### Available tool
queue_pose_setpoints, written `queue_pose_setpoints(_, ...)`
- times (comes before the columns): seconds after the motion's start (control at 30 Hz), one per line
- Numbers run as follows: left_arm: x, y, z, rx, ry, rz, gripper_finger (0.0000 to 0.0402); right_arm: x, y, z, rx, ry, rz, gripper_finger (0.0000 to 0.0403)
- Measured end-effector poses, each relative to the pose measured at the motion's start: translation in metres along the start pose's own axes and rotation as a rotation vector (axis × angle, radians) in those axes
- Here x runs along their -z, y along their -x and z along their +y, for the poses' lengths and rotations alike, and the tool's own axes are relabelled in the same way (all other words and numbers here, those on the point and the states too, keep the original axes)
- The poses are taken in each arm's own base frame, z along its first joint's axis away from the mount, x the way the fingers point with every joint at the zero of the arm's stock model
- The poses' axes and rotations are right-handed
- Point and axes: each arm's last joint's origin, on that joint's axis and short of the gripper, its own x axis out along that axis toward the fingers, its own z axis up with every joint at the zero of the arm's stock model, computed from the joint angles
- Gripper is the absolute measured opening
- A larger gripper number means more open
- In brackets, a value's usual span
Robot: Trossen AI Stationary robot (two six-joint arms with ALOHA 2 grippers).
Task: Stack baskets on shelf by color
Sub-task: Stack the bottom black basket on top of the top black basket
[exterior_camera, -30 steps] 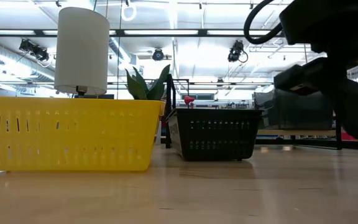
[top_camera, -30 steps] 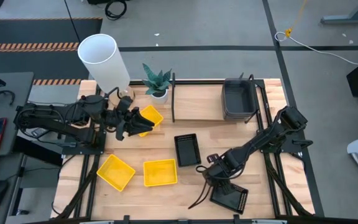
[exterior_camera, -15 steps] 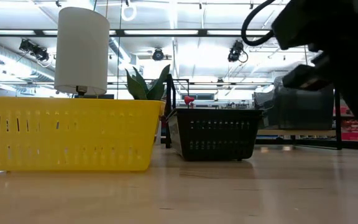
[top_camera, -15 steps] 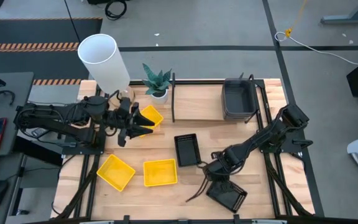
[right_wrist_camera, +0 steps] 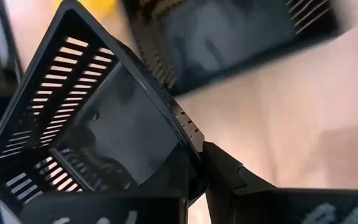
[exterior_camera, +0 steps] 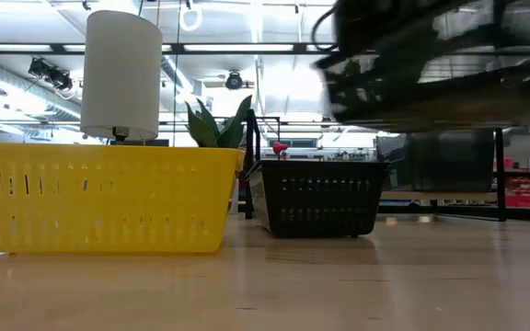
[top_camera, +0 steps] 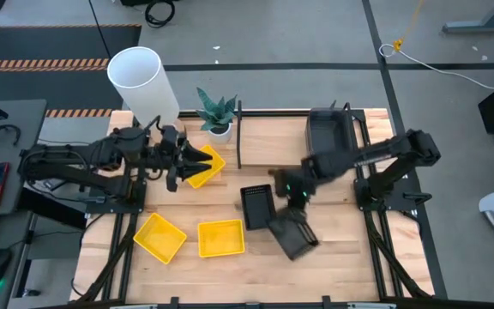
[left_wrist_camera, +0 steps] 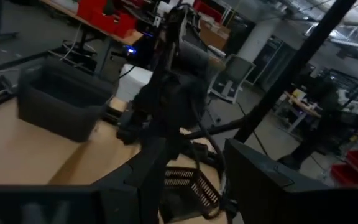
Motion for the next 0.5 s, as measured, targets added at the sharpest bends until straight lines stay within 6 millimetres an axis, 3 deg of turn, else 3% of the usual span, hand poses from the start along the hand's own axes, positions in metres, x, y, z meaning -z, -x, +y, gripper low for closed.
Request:
queue_pose_setpoints(0.3,-0.014,0.009,0.018,0.009,0.037,-0.025,0.0172,-0.059,0.01,-0.043,0.139,-0.108,-0.165,0.0028)
queue_pose_setpoints(0.5,-0.022,0.018,0.019,0.02,0.03,-0.074,0.0172,-0.075,0.004,-0.066,0.129,-0.129,-0.16,0.0028)
